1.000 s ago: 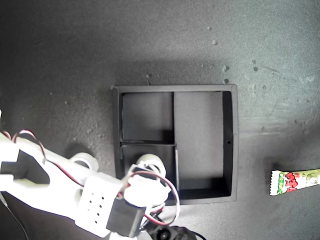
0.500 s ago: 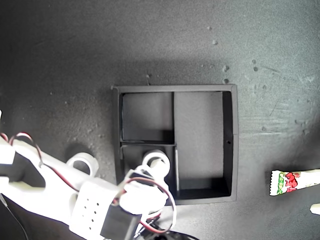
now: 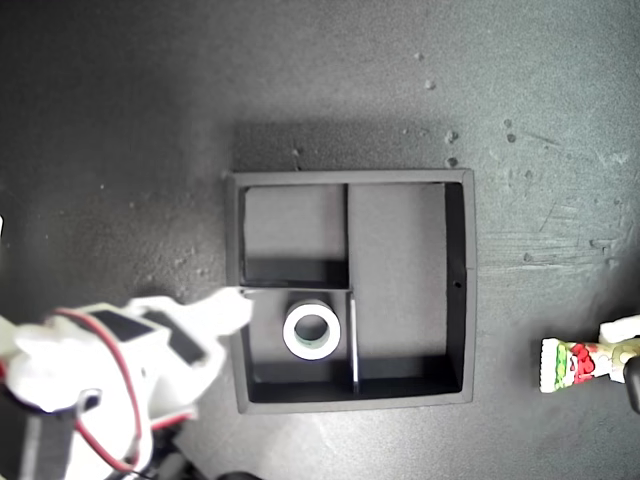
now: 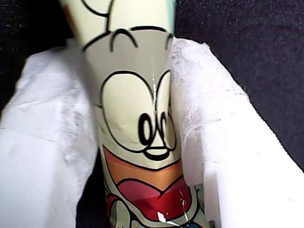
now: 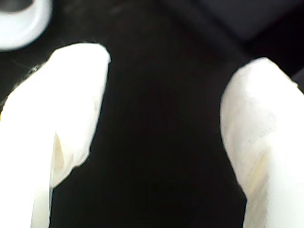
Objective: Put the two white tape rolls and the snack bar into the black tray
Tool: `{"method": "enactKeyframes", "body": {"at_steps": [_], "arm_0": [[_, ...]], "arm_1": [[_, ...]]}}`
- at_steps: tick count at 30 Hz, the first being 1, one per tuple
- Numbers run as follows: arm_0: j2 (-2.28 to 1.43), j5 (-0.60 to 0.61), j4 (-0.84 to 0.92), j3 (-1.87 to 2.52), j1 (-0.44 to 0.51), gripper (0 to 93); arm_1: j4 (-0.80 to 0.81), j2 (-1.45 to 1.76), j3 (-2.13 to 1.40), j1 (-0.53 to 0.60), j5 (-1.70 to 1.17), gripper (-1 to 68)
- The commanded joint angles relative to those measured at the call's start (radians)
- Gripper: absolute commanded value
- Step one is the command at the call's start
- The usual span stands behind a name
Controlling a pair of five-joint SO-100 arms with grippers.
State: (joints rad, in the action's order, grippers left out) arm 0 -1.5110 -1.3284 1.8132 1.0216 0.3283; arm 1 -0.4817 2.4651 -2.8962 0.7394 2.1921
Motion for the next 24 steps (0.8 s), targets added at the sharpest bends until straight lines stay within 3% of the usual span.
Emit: {"method": "enactKeyframes", "body": {"at_steps": [1, 4, 6, 12, 16, 24], "arm_0": [[-0.133, -0.098, -0.069, 0.219, 0.1, 20.8], [-0.173, -0.17, -0.201, 0.382, 0.181, 21.0], [-0.198, -0.219, -0.288, 0.494, 0.222, 21.1], [-0.272, -0.313, -0.578, 0.796, 0.301, 20.5], [-0.207, -0.307, -0.601, 0.772, 0.33, 20.1], [-0.094, -0.253, -0.681, 0.756, 0.33, 19.9]], "arm_1": [[-0.224, -0.002, 0.173, -0.044, -0.011, -0.2], [-0.419, -0.002, 0.36, -0.107, 0.002, -0.3], [-0.465, -0.002, 0.451, -0.158, 0.006, -0.4], [-0.466, 0.002, 0.509, -0.291, 0.115, -0.5], [-0.367, 0.006, 0.423, -0.318, 0.238, -0.5], [-0.344, -0.008, 0.433, -0.348, 0.311, -0.6]]}}
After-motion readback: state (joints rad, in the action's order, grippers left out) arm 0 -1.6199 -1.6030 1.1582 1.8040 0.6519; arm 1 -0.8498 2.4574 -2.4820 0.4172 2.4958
